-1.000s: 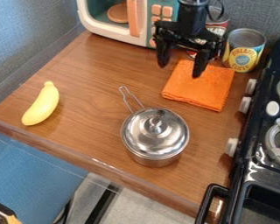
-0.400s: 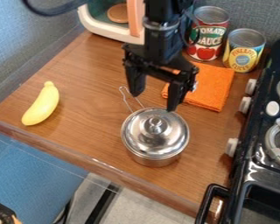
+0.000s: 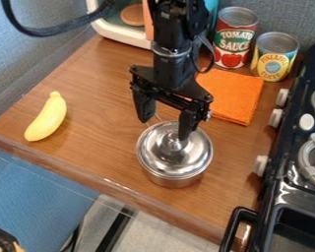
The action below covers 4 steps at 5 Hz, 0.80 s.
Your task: Open the pot
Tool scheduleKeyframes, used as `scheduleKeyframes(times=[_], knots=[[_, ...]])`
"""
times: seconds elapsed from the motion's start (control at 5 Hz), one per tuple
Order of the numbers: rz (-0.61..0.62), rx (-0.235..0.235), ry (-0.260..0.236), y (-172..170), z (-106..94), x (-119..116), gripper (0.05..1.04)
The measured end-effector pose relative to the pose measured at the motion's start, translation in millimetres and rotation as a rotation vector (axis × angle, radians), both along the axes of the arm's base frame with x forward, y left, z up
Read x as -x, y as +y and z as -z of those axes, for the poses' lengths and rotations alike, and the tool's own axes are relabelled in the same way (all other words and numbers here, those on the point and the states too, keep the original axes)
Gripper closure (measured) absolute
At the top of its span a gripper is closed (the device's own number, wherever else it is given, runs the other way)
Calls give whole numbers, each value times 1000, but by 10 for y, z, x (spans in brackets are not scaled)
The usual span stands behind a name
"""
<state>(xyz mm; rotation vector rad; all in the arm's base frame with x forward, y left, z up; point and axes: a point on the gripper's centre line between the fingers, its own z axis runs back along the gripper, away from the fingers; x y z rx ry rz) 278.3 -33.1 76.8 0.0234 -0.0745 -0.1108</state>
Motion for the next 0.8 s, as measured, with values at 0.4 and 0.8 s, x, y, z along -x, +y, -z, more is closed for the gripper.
scheduleKeyframes(times=[0.4,0.8], knots=[[22,-15,21,-60,245,-30,121],[67,8,4,-141,252,-13,668]])
